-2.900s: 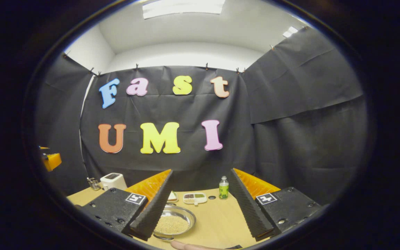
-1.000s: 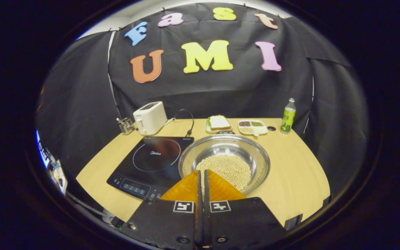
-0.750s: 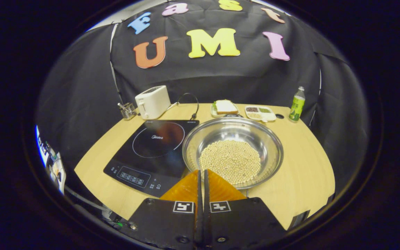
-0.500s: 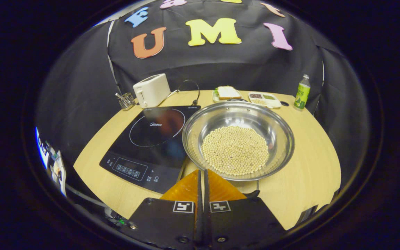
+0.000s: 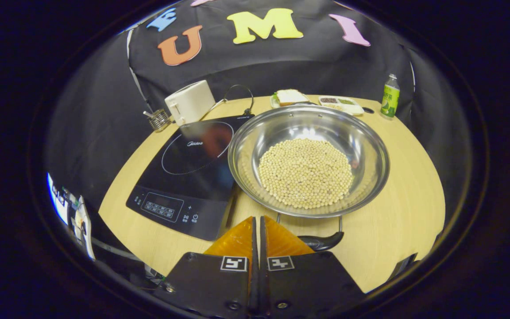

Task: First push the handle of the pot to place it horizontally, then grasp the pot with both hands and set it on the induction cooktop.

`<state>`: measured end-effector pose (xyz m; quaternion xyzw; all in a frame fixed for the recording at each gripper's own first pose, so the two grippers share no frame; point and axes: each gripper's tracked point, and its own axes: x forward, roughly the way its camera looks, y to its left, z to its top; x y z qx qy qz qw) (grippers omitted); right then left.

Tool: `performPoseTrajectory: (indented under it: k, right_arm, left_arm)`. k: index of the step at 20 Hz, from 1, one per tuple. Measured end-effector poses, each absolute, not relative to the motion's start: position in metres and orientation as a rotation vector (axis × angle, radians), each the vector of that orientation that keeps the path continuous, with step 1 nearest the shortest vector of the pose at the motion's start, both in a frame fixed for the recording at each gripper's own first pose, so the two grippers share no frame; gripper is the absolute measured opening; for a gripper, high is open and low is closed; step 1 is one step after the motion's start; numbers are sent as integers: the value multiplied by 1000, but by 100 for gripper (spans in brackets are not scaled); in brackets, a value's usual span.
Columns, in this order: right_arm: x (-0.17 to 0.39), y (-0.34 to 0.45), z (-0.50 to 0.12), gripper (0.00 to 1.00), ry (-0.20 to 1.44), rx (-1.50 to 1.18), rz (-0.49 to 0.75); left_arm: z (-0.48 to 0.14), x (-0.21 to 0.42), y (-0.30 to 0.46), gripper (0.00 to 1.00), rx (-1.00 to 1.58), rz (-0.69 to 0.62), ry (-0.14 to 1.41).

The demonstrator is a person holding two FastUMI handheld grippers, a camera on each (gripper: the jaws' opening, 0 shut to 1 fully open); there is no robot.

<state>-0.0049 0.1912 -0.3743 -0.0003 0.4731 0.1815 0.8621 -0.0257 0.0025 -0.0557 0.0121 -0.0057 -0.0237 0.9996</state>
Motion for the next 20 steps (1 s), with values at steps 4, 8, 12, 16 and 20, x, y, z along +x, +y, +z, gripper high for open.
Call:
performPoseTrajectory:
  k: [4, 8, 12, 16, 20]
  right_arm:
    - [-2, 186, -374, 1, 987, -20, 392]
    - [-1, 177, -375, 4, 986, -27, 384]
    - [-1, 172, -376, 4, 982, -38, 384]
    - [0, 163, -375, 4, 980, -47, 392]
    - [4, 153, -378, 4, 976, -68, 386]
  left_arm:
    - [-58, -26, 2, 96, 19, -52, -5]
    - [-58, -27, 0, 96, 7, -59, -5]
    - [-60, -28, -2, 96, 3, -63, -6]
    - [-62, -30, -8, 96, -9, -79, -5]
    - [-67, -32, -13, 96, -39, -114, 7]
